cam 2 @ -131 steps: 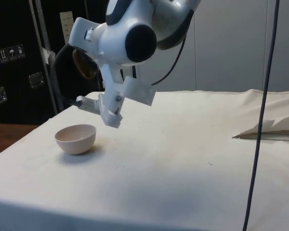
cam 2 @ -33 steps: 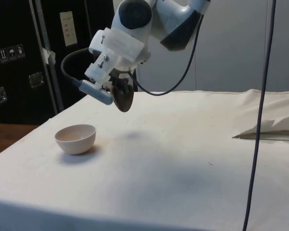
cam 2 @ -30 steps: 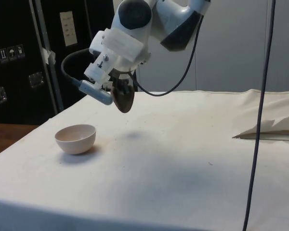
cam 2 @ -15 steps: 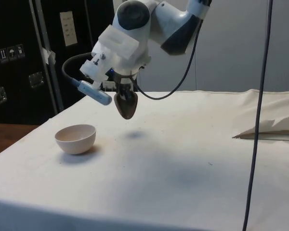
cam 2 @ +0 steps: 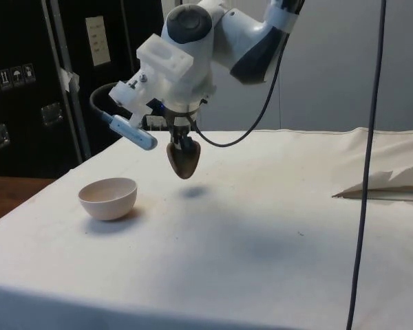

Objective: Pour the coffee beans from the cup into the bowl.

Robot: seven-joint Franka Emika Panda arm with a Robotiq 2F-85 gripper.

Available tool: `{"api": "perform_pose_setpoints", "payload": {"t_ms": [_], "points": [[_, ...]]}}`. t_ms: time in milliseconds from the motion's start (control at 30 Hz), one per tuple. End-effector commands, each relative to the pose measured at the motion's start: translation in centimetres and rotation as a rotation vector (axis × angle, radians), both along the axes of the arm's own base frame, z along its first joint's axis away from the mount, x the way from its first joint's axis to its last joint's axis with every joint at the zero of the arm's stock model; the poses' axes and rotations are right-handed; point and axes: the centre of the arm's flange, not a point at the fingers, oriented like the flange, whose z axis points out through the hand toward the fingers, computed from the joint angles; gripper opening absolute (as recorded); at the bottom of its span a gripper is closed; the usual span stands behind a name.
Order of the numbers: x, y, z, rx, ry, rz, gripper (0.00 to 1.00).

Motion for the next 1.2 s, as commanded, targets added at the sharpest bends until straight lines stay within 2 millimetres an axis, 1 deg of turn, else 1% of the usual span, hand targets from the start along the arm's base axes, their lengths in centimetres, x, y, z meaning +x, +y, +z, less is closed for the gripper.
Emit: {"api": "perform_pose_setpoints", "payload": {"t_ms": [0, 333, 667, 700, 733, 967, 1000, 1033, 1167], "points": [[0.0, -0.2, -0.3, 0.024, 0.009, -0.004, 0.0], [0.0, -0.7, -0.4, 0.067, 0.003, -0.025, 0.0], [-0.2, -1.4, -0.6, 0.148, 0.022, -0.04, 0.0], [0.0, -1.3, -0.4, 0.127, 0.013, -0.043, 0.0], [-0.2, -1.5, -0.6, 0.154, 0.022, -0.044, 0.0], [-0.3, -2.2, -0.9, 0.197, 0.035, -0.06, 0.0], [-0.1, -2.1, -0.5, 0.181, 0.022, -0.061, 0.0], [-0.3, -2.4, -1.0, 0.199, 0.04, -0.062, 0.0], [-0.4, -2.7, -1.1, 0.203, 0.059, -0.074, 0.0]]}}
